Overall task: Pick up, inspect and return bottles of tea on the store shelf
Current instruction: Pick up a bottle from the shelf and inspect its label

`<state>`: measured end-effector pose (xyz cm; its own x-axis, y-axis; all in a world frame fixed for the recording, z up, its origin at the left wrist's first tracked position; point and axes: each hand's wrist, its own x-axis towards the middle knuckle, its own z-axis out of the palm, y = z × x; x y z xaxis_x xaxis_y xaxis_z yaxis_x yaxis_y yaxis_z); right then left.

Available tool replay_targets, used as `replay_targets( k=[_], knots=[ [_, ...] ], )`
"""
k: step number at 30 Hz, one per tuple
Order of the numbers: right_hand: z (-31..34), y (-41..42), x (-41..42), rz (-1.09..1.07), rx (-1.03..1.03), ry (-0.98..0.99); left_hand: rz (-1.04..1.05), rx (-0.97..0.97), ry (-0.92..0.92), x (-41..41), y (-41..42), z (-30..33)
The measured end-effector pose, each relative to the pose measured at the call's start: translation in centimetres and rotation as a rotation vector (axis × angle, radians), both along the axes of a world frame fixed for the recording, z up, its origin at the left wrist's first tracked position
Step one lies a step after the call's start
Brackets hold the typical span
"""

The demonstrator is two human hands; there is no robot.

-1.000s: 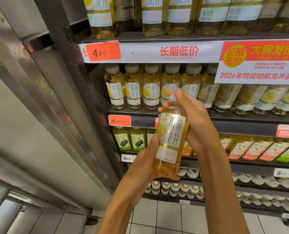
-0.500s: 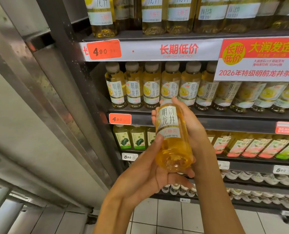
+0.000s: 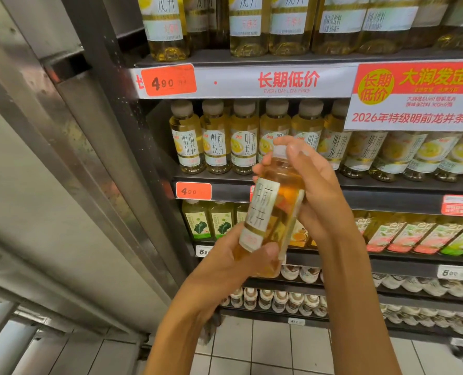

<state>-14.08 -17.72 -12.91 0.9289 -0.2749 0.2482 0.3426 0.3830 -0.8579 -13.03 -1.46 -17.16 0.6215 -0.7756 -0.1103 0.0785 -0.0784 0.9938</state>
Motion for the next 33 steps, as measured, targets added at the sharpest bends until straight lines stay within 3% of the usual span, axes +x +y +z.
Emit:
replay_targets(
  k=[5, 11, 14, 20, 24, 28, 33],
  knots=[
    [1.3, 0.8, -0.5, -0.056, -0.269, 0.01, 0.101, -0.114, 0.041, -0.2, -0.3, -0.6],
    [2.4, 1.3, -0.7, 0.089, -0.184, -0.005, -0.028, -0.331, 0.287, -0.2, -0.2, -0.4],
    [2.6, 1.7, -0.8, 0.094, -0.222, -0.048, -0.039, -0.288, 0.211, -0.1, -0.4, -0.4],
    [3.1, 1.5, -1.8, 0.229, -0.29, -0.185, -0.013, -0.153, -0.115, 1.5, 0.7, -0.3],
    [3.0, 1.3, -2.1, 0.335, -0.364, -0.251, 0.131, -0.152, -0.265, 2.7, 1.3, -0.3],
    [2.6, 1.2, -1.9, 0.377, -0.536, -0.337, 0.185, -0.179, -0.334, 3.0, 1.4, -0.2],
    [2.5, 1.2, -1.6, 0.34, -0.39, -0.262, 0.128, -0.211, -0.258, 2.6, 1.6, -0.4]
  ],
)
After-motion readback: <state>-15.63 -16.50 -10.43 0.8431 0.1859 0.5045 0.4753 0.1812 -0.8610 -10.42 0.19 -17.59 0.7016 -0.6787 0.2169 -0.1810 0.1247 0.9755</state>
